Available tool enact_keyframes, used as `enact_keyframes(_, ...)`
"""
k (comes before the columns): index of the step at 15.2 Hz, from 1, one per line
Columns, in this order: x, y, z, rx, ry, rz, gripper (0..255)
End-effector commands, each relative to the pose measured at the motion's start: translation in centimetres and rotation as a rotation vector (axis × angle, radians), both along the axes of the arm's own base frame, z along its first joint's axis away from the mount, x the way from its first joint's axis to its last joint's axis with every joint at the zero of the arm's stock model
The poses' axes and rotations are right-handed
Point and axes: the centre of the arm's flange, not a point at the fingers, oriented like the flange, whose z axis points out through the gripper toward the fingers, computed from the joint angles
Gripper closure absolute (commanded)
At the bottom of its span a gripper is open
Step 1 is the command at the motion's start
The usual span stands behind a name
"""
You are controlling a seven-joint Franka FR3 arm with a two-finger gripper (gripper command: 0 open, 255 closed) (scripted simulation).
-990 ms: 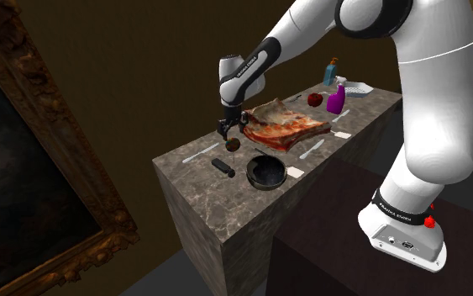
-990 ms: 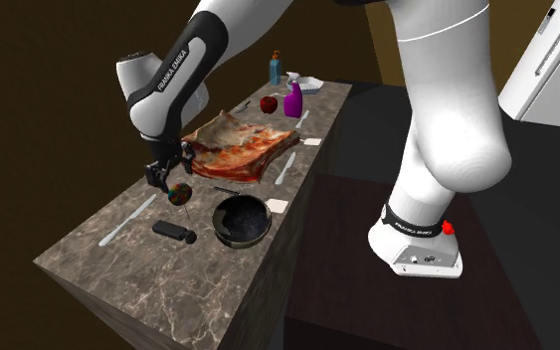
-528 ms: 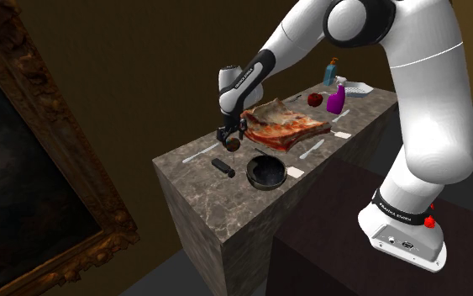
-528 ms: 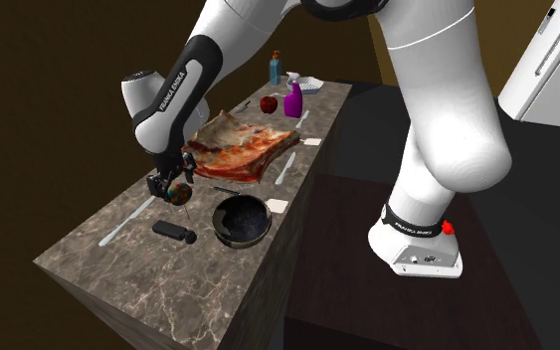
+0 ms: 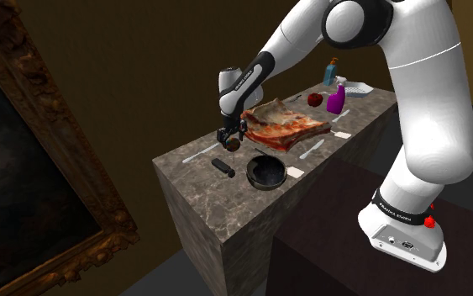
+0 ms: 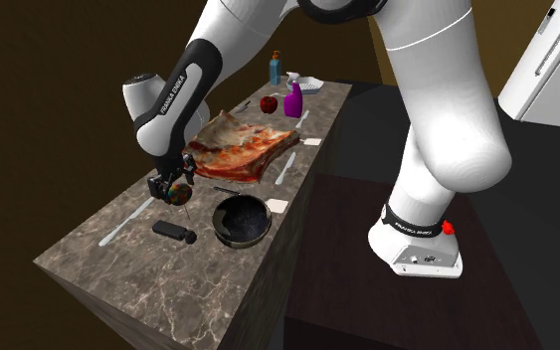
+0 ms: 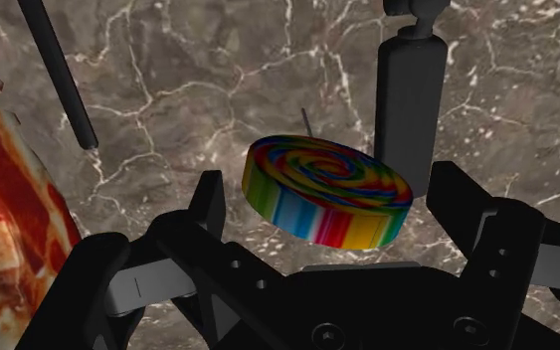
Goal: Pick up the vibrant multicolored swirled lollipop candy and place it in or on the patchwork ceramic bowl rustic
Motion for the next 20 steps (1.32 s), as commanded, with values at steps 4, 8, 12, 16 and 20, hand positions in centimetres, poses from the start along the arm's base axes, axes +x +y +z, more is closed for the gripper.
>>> enact_keyframes(4, 0.0, 0.0, 0.0, 0.0, 0.0, 0.0, 255)
enact_keyframes(8, 0.0, 0.0, 0.0, 0.0, 0.0, 0.0, 255)
enact_keyframes(12, 0.0, 0.0, 1.1, 0.0, 0.0, 0.0, 255)
enact_keyframes(16, 0.0, 0.0, 3.2, 0.0, 0.0, 0.0, 255)
enact_keyframes(20, 0.0, 0.0, 5.3, 0.0, 0.0, 0.0, 255)
